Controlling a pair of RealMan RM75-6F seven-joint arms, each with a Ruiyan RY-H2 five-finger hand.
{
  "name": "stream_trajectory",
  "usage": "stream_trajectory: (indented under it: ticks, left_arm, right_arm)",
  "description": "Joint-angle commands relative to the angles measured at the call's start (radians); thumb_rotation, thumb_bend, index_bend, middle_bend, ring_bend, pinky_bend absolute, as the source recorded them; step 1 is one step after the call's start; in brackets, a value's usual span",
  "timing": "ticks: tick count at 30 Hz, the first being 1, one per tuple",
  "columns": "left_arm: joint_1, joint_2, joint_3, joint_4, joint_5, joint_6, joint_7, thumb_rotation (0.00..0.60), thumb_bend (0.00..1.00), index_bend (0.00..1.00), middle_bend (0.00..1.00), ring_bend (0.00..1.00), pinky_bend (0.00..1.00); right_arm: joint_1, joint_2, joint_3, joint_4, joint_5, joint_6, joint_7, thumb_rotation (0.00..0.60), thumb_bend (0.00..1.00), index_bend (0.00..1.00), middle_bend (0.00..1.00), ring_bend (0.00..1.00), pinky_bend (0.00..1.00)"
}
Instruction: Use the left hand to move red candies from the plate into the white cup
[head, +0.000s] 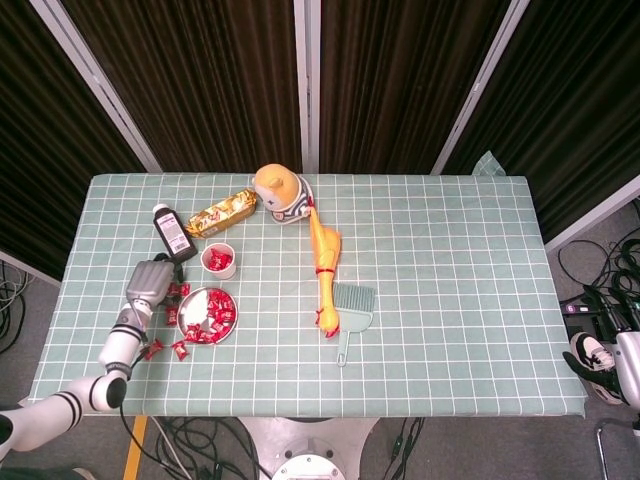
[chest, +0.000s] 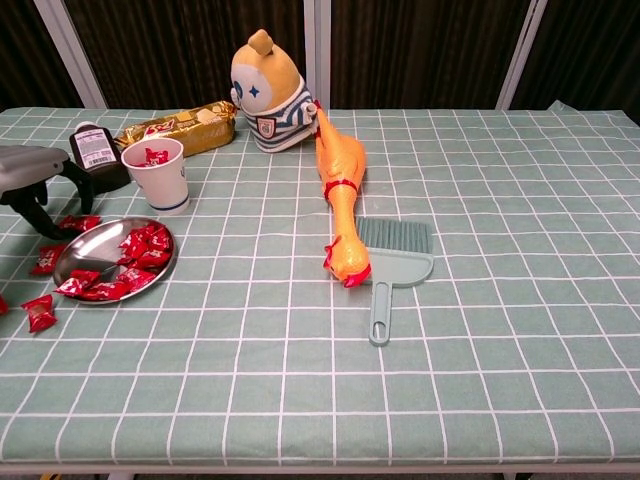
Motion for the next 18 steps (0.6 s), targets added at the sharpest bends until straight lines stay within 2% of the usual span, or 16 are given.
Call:
stream_trajectory:
  ticks: [1, 12, 18]
  left_arm:
    - [0.005, -0.007, 0.005, 0.008, 0.011, 0.006, -0.007, 0.6, 0.28, 0.54, 0.27, 0.17, 0.4]
    - [0.014, -0.019, 0.001, 0.028, 0.031, 0.008, -0.034, 0.6, 0.34, 0.61, 0.28, 0.17, 0.4]
    - [0.03, 0.01, -0.007, -0.008, 0.044, 0.039, -0.054, 0.6, 0.34, 0.62, 0.28, 0.17, 0.4]
  right_arm:
    - [0.001, 0.001, 0.001, -0.001, 0.0, -0.002, 0.0, 0.6, 0.1, 0.1, 0.24, 0.08, 0.34]
    - [0.001, 0.004, -0.001, -0.002, -0.004, -0.001, 0.008, 0.6, 0.1, 0.1, 0.24, 0.08, 0.34]
    - [0.0, 0.005, -0.001, -0.002, -0.007, 0.002, 0.011, 0.6, 0.1, 0.1, 0.24, 0.08, 0.34]
